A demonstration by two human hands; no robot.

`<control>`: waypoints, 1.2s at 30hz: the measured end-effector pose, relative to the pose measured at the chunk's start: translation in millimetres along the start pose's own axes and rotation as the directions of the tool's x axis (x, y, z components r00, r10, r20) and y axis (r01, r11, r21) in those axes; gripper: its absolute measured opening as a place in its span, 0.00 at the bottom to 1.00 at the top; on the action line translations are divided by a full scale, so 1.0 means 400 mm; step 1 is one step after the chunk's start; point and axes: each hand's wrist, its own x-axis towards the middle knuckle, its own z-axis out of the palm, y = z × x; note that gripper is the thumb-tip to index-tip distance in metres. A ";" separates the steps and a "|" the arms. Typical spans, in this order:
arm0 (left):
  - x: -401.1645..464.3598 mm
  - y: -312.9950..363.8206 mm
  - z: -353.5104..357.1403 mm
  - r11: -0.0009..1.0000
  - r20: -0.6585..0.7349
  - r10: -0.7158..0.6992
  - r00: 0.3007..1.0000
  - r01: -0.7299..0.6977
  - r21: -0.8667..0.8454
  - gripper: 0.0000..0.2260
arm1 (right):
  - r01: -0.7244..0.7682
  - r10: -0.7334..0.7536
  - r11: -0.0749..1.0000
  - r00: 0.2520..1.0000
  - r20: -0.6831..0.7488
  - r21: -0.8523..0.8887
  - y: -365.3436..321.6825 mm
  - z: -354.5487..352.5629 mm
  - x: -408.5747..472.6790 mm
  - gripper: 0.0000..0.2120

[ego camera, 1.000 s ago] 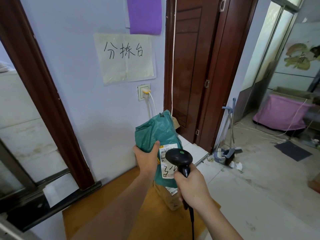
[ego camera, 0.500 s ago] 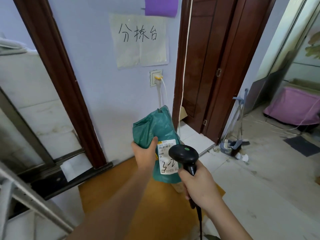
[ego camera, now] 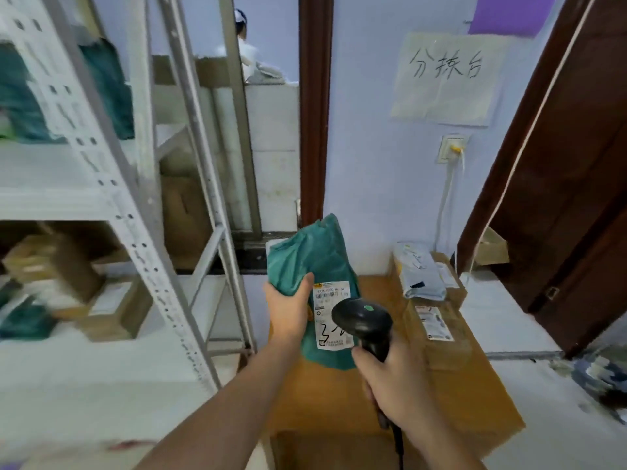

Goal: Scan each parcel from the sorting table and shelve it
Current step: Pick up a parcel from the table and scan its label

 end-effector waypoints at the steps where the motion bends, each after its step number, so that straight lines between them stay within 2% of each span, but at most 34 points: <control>1: -0.027 0.001 -0.040 1.000 -0.041 0.007 0.999 -0.006 0.009 0.26 | 0.017 -0.017 1.000 0.999 0.030 0.001 0.000 0.013 -0.024 0.08; 9: -0.208 0.030 -0.376 1.000 -0.302 -0.007 0.953 0.004 -0.010 0.26 | 0.110 -0.104 0.994 0.948 0.299 -0.001 -0.032 0.177 -0.180 0.03; 18: -0.269 0.115 -0.763 1.000 -0.553 0.024 0.833 -0.024 0.007 0.26 | 0.192 -0.170 0.981 0.853 0.494 0.006 -0.153 0.436 -0.280 0.05; 24: -0.271 0.156 -0.975 0.998 -0.629 0.021 0.777 -0.049 -0.028 0.26 | 0.207 -0.176 0.978 0.814 0.554 0.006 -0.247 0.620 -0.320 0.04; 29: -0.223 0.176 -1.132 0.999 -0.661 0.021 0.750 -0.035 -0.008 0.27 | 0.184 -0.158 0.983 0.818 0.553 0.008 -0.331 0.758 -0.329 0.06; 36: -0.145 0.222 -1.277 0.999 -0.693 0.035 0.720 -0.053 -0.005 0.26 | 0.227 -0.184 0.974 0.785 0.591 0.002 -0.420 0.905 -0.273 0.06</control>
